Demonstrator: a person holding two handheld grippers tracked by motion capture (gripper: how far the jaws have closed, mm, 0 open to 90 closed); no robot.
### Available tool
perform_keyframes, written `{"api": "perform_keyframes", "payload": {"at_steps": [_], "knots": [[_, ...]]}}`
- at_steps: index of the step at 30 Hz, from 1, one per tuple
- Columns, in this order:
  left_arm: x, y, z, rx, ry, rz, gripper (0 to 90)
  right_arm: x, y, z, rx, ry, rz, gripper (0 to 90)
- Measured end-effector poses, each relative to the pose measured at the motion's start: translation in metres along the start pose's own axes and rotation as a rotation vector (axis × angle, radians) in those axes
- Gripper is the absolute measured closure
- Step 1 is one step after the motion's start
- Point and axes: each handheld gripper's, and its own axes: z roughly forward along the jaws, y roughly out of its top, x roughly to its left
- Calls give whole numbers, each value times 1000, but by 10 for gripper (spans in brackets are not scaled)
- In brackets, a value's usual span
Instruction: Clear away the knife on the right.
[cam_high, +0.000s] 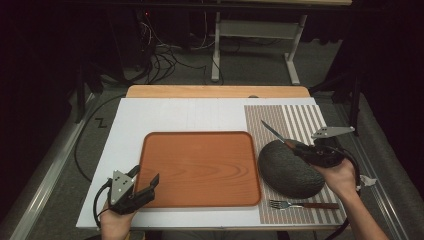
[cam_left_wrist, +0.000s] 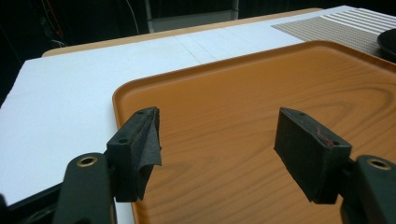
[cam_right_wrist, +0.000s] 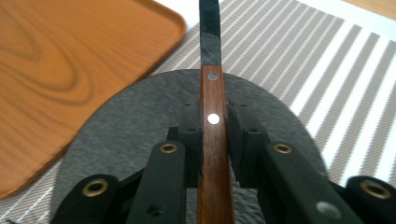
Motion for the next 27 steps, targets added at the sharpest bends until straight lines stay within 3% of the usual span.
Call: {"api": "perform_keyframes", "payload": {"at_steps": [16,27], "knots": [[2,-1,-1,-12,10,-6,313,55,8,16,-14,88,-84,787],[2,-1,-1,-12,12,-9,313,80,9,32,17,115,-99,786]]}}
